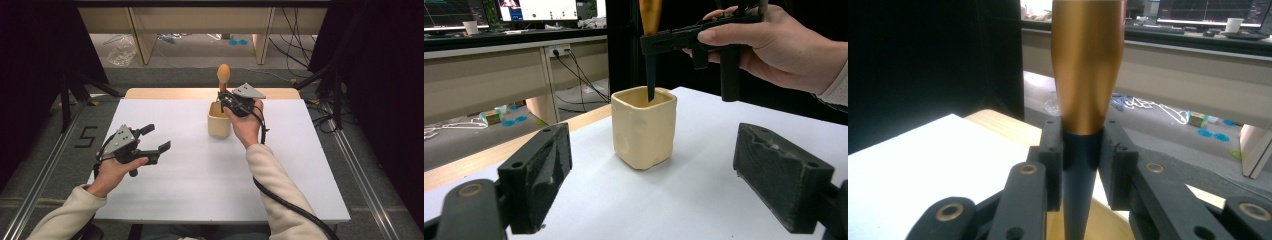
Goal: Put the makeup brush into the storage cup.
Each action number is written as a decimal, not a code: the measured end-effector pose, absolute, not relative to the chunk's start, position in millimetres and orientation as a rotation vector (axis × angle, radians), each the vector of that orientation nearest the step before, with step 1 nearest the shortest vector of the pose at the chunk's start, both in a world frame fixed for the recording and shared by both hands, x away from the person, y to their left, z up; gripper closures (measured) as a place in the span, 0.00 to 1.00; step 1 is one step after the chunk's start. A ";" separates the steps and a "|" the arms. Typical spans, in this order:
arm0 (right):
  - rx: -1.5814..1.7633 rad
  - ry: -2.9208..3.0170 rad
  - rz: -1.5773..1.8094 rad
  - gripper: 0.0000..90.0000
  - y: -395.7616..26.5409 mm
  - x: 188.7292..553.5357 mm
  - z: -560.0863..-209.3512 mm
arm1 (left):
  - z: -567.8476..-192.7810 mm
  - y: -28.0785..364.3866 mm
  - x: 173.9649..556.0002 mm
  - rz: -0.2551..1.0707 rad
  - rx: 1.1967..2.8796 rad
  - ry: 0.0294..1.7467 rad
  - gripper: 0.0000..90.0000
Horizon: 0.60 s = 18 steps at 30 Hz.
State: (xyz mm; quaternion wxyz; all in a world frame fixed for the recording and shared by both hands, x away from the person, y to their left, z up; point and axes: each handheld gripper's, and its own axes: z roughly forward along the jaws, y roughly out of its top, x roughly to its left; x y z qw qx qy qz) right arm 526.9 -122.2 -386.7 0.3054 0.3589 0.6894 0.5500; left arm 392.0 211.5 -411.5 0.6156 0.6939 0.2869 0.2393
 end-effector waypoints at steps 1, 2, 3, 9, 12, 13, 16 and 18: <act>0.948 1.827 1.456 0.84 -122.4 527.1 -387.1 | -411.6 211.3 392.1 0.551 1.598 0.661 0.17; 0.941 1.825 1.455 0.84 -122.7 527.6 -387.4 | -411.7 211.2 392.1 0.550 1.597 0.662 0.17; 0.933 1.812 1.453 0.84 -122.6 528.4 -387.8 | -411.9 211.1 392.1 0.550 1.597 0.662 0.17; 0.936 1.821 1.449 0.84 -121.8 529.1 -388.9 | -412.4 210.9 392.2 0.549 1.596 0.666 0.17; 0.957 1.827 1.450 0.84 -121.0 529.0 -390.3 | -412.5 210.7 392.1 0.547 1.595 0.668 0.17; 0.957 1.827 1.449 0.84 -121.2 529.2 -390.9 | -412.5 210.7 392.1 0.547 1.594 0.668 0.17; 0.952 1.821 1.440 0.84 -122.0 530.4 -392.1 | -412.5 210.5 392.0 0.546 1.593 0.670 0.17; 0.949 1.820 1.438 0.84 -122.3 530.6 -392.5 | -412.5 210.3 391.9 0.545 1.593 0.671 0.17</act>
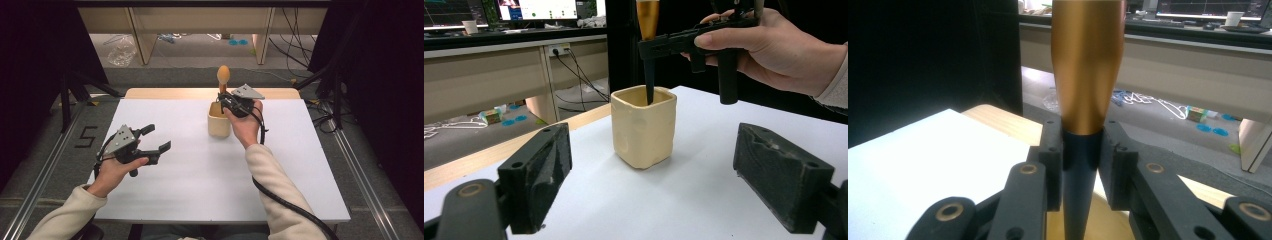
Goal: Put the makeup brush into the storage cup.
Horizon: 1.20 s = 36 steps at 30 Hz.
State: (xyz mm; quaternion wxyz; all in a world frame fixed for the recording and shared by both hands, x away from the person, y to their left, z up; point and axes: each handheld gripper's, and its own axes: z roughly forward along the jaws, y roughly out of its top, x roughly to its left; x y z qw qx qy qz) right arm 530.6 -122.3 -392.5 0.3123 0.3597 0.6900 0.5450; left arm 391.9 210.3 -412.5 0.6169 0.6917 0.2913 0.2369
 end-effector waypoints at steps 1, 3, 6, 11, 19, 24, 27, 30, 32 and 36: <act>0.964 1.828 1.445 0.84 -122.2 530.4 -392.9 | -412.5 210.6 392.3 0.550 1.598 0.664 0.17; 0.969 1.833 1.443 0.84 -122.3 530.5 -393.5 | -412.8 210.4 392.1 0.547 1.599 0.668 0.17; 0.970 1.838 1.441 0.84 -122.5 530.9 -394.1 | -412.7 210.5 392.2 0.549 1.601 0.664 0.17; 0.959 1.827 1.432 0.84 -122.7 532.6 -395.9 | -413.0 210.7 392.3 0.547 1.599 0.667 0.17; 0.979 1.844 1.427 0.84 -123.1 532.3 -399.4 | -412.9 210.3 391.9 0.546 1.598 0.668 0.17; 0.987 1.850 1.430 0.84 -121.2 532.0 -401.1 | -412.8 210.5 392.0 0.548 1.601 0.665 0.17; 0.962 1.849 1.419 0.84 -121.5 532.7 -401.5 | -413.0 210.5 391.9 0.547 1.601 0.665 0.17; 0.963 1.853 1.415 0.84 -121.5 532.7 -402.9 | -412.9 210.3 391.9 0.547 1.601 0.665 0.17; 0.972 1.858 1.416 0.84 -120.9 532.4 -404.2 | -412.5 210.7 392.3 0.554 1.606 0.652 0.17; 0.964 1.853 1.414 0.84 -121.0 533.1 -405.2 | -413.1 210.1 391.7 0.547 1.601 0.668 0.17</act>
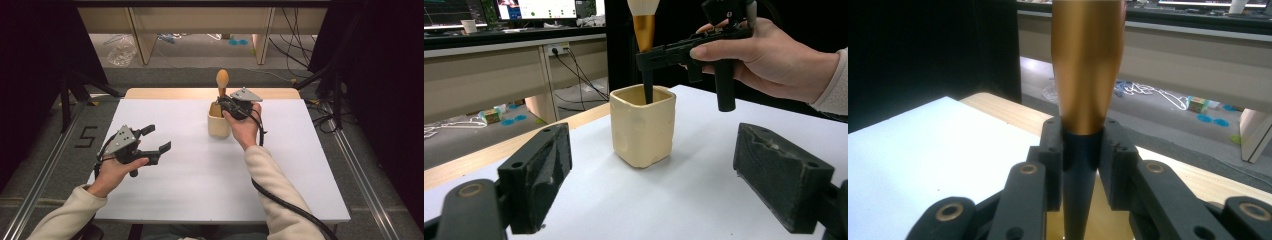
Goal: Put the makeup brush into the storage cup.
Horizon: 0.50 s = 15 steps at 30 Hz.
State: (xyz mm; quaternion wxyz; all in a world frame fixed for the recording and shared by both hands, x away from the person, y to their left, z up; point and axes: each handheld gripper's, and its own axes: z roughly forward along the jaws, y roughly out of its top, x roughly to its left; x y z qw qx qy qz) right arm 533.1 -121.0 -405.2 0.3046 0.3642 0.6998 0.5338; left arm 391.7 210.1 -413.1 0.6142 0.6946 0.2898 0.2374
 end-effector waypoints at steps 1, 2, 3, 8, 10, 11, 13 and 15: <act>0.966 1.853 1.410 0.84 -120.9 532.9 -405.3 | -412.7 210.8 392.3 0.557 1.608 0.652 0.17; 0.964 1.854 1.409 0.84 -121.0 532.9 -405.5 | -412.7 210.6 392.2 0.557 1.605 0.654 0.17; 0.974 1.859 1.413 0.84 -120.5 532.4 -405.8 | -412.5 210.7 392.3 0.558 1.604 0.653 0.17; 0.987 1.870 1.411 0.84 -120.9 532.3 -407.0 | -413.0 210.2 391.7 0.550 1.598 0.668 0.17; 0.964 1.853 1.406 0.84 -121.6 533.6 -407.6 | -413.0 210.4 391.8 0.552 1.604 0.663 0.17; 0.977 1.857 1.409 0.84 -121.1 532.9 -407.8 | -412.8 210.6 392.0 0.556 1.607 0.658 0.17; 0.989 1.869 1.415 0.84 -120.2 532.2 -408.1 | -412.6 210.8 392.2 0.559 1.608 0.653 0.17; 0.994 1.867 1.415 0.84 -119.8 532.0 -408.2 | -413.0 210.4 391.7 0.551 1.602 0.667 0.17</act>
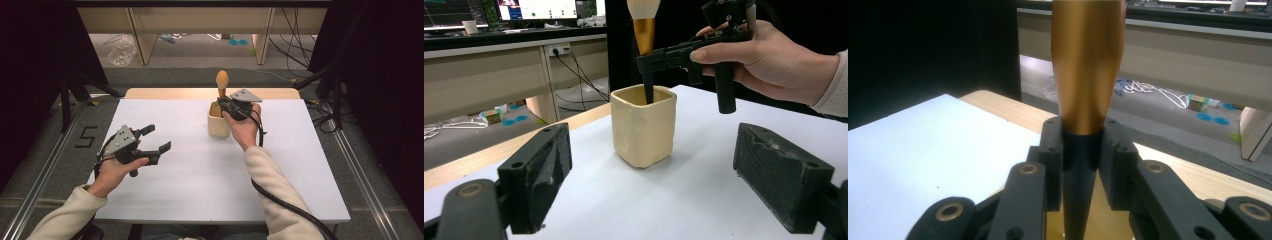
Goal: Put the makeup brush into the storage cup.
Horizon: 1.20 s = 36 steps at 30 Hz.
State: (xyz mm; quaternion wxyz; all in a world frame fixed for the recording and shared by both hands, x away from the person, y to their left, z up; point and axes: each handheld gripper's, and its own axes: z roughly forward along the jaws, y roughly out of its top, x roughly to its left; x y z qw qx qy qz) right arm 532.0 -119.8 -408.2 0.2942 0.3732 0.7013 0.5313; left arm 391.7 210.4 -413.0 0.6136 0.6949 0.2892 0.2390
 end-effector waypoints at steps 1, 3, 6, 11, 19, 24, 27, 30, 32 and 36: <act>0.971 1.857 1.409 0.84 -120.4 533.1 -408.6 | -413.1 210.3 391.7 0.551 1.602 0.668 0.17; 0.981 1.871 1.409 0.84 -120.0 532.4 -409.0 | -413.0 210.5 391.9 0.554 1.606 0.662 0.17; 0.972 1.865 1.414 0.84 -120.0 533.3 -409.9 | -413.2 210.6 392.0 0.554 1.608 0.662 0.17; 0.977 1.865 1.410 0.84 -119.8 532.9 -411.0 | -413.8 210.5 392.2 0.552 1.608 0.662 0.17; 0.982 1.869 1.404 0.84 -120.6 532.8 -412.5 | -413.9 210.4 392.2 0.553 1.611 0.661 0.17; 0.986 1.877 1.402 0.84 -120.0 532.9 -413.8 | -414.2 210.2 392.5 0.551 1.610 0.661 0.17; 0.994 1.886 1.414 0.84 -118.9 533.0 -414.2 | -414.6 209.6 392.3 0.547 1.608 0.666 0.17; 0.991 1.885 1.402 0.84 -119.2 533.6 -414.2 | -414.7 209.4 392.2 0.545 1.608 0.668 0.17; 0.991 1.888 1.401 0.84 -119.3 533.6 -414.4 | -414.4 209.6 392.2 0.548 1.608 0.666 0.17; 0.988 1.886 1.395 0.84 -119.6 533.8 -415.3 | -414.7 209.4 392.1 0.545 1.607 0.668 0.17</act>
